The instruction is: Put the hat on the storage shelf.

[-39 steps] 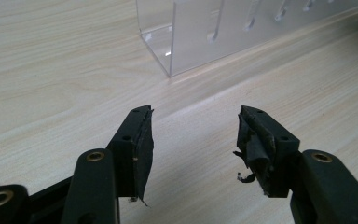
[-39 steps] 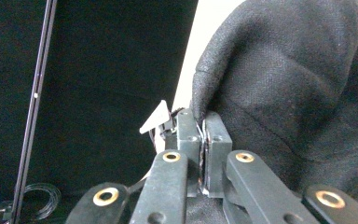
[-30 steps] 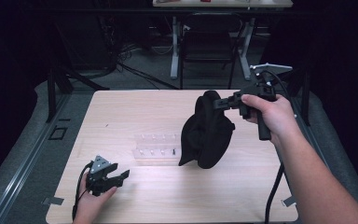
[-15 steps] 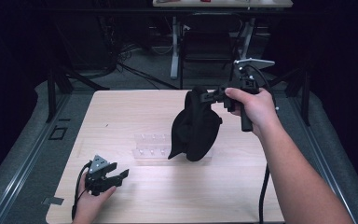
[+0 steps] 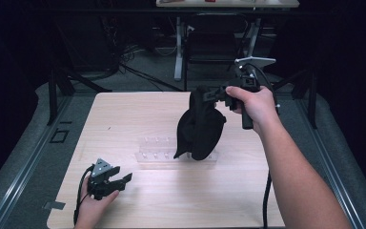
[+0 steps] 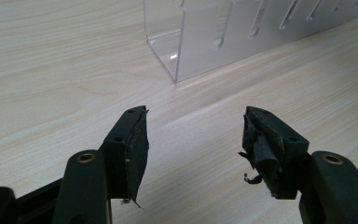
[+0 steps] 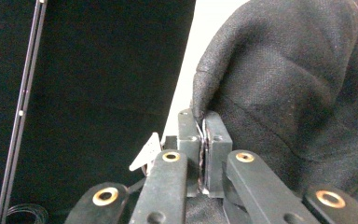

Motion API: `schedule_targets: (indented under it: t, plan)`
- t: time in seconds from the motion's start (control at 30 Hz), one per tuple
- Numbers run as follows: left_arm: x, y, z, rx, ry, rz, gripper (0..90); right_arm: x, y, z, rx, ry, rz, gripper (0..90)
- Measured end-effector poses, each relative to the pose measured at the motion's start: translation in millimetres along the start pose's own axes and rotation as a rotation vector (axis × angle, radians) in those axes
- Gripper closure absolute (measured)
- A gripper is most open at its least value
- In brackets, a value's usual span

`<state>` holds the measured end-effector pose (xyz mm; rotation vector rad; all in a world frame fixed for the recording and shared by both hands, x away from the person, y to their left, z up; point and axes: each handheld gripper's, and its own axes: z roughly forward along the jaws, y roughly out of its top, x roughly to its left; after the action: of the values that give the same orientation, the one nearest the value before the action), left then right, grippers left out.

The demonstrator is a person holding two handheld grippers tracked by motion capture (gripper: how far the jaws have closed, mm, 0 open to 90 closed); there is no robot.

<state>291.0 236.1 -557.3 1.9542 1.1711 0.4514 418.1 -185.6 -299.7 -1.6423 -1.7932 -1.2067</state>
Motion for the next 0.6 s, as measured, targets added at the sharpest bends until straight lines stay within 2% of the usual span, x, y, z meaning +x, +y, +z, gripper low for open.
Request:
schedule_targets:
  t: [0.13,0.2,0.47,0.6]
  plan:
    - [-1.5,0.2,0.6,-0.005,-0.006,0.006,40.9,-2.9,0.1,2.8,0.007,-0.002,0.004,88.1]
    - [-2.3,0.3,1.0,-0.002,-0.006,0.008,41.2,-6.2,-1.7,6.4,-0.003,0.026,0.007,88.0]
    - [-7.0,3.0,1.5,0.005,-0.019,0.023,44.0,-6.8,-7.0,12.4,-0.008,0.061,0.003,87.7]
    - [-11.0,7.3,0.1,-0.017,-0.031,0.029,46.2,-8.3,-8.7,14.5,-0.017,0.074,0.012,87.5]
